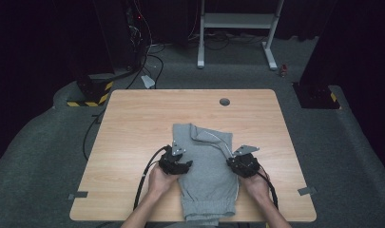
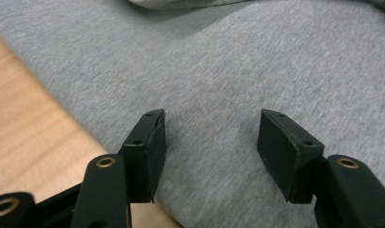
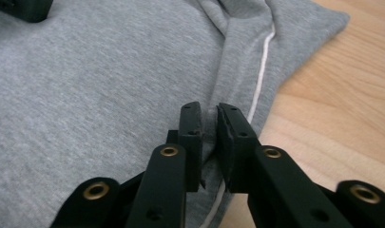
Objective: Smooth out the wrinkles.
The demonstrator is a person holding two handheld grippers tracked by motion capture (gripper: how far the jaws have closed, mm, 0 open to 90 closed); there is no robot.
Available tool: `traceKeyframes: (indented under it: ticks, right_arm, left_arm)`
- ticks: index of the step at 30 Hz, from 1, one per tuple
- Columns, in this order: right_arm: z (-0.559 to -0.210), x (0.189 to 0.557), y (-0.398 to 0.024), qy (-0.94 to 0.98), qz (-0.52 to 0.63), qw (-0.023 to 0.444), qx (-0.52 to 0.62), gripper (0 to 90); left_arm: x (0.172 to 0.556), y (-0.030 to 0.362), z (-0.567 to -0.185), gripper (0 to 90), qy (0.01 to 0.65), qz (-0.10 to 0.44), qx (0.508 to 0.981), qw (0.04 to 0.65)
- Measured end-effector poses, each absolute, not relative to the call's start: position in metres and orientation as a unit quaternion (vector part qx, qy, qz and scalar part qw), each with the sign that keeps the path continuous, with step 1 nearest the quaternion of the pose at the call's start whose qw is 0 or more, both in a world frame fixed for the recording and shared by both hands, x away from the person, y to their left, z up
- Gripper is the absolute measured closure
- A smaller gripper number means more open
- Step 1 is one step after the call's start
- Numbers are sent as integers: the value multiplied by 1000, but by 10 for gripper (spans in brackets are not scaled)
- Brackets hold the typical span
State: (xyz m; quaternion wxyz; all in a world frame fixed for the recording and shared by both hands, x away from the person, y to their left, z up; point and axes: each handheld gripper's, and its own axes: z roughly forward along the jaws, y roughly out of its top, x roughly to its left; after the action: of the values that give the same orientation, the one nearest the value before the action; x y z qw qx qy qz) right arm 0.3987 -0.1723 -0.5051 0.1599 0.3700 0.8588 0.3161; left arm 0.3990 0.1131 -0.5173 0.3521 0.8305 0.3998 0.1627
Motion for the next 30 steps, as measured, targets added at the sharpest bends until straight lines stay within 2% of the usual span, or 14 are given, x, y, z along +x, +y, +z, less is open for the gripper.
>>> traceKeyframes:
  ticks: [2,7,12,15,18,22,23,26,28,30]
  right_arm:
    - [-503,399,-172,858,320,158,371,743]
    - [-486,430,-169,822,364,161,408,728]
    - [-483,452,-150,822,352,177,410,717]
    - [-490,468,-133,825,343,184,409,666]
    - [-493,478,-125,827,337,177,414,627]
    - [-498,490,-118,830,330,169,417,621]
    - [-499,492,-116,834,323,165,415,641]
    - [-500,496,-114,843,320,154,403,817]
    - [-498,494,-115,846,320,159,396,889]
    - [-491,491,-119,840,331,166,396,896]
  left_arm:
    - [401,114,-517,433,406,160,826,357]
    - [424,121,-508,425,430,205,803,358]
    - [434,126,-514,410,450,202,798,347]
    - [435,130,-523,403,453,193,791,363]
    - [433,132,-526,403,446,199,789,372]
    - [434,132,-526,403,445,199,790,372]
    - [434,132,-526,402,445,198,790,372]
    - [434,132,-526,402,445,197,790,373]
    - [434,132,-526,403,445,198,790,372]
    - [434,132,-526,402,445,198,790,372]
